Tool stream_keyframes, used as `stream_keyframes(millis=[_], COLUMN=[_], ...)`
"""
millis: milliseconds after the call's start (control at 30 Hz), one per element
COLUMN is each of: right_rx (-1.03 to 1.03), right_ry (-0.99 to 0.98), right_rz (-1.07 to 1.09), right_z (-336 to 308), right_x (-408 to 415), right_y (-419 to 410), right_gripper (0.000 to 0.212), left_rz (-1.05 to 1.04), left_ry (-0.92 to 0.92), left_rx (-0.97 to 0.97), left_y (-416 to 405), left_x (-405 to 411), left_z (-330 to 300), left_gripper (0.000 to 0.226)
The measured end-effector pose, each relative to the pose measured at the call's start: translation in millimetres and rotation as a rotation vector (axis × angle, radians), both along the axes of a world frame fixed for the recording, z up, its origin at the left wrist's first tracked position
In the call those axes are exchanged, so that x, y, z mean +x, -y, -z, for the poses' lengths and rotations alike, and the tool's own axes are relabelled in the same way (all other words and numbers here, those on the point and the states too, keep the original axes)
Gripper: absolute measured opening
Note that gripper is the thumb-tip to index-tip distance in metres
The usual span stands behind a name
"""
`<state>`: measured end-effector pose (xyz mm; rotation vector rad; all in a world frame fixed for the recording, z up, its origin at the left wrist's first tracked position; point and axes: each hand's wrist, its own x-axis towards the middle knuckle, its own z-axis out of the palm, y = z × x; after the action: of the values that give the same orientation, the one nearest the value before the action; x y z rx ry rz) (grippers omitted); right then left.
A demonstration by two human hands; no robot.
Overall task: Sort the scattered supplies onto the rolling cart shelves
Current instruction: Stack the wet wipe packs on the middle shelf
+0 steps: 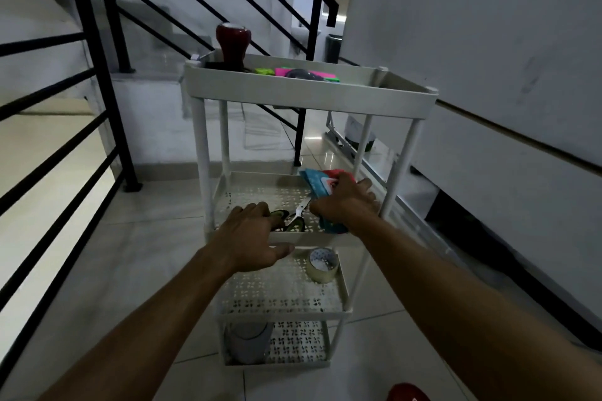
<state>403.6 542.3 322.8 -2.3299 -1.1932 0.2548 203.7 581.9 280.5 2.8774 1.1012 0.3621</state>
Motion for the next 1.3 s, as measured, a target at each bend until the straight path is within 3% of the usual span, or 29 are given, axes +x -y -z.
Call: stream_keyframes(millis=[200,433,567,700,867,1300], right_rx=[-0.080,-0.129,-0.251,-0.173,-0.187,0.048], right_ry=[0.027,0.108,0.117,0.354,0.270,0.377], right_rz=[0.059,0.126,0.052,-0.046,-0.245,-0.337], right_z=[14,18,20,19,24,37], right_x=[-2,-3,-3,0,11,19], right_y=[-5,-10,-13,-13,-16,-5], right_gripper=[0.094,0.102,0.114,0.093,0.061,0.066], left_rz=[-0.020,-0.035,-0.036,-0.028,-0.030,-0.027], left_ry=[0.009,0.027,0.021,0.018,0.006,0.020], left_rx=[0.070,0.021,0.004,-0.022,-0.053,0.005], left_y=[-4,-11,-12,-11,-10,0], left_x=[3,1,-1,-1,6,1], left_z=[5,8,7,1,0,0], left_gripper=[0.080,0.077,0.077,0.082,0.079,0.065])
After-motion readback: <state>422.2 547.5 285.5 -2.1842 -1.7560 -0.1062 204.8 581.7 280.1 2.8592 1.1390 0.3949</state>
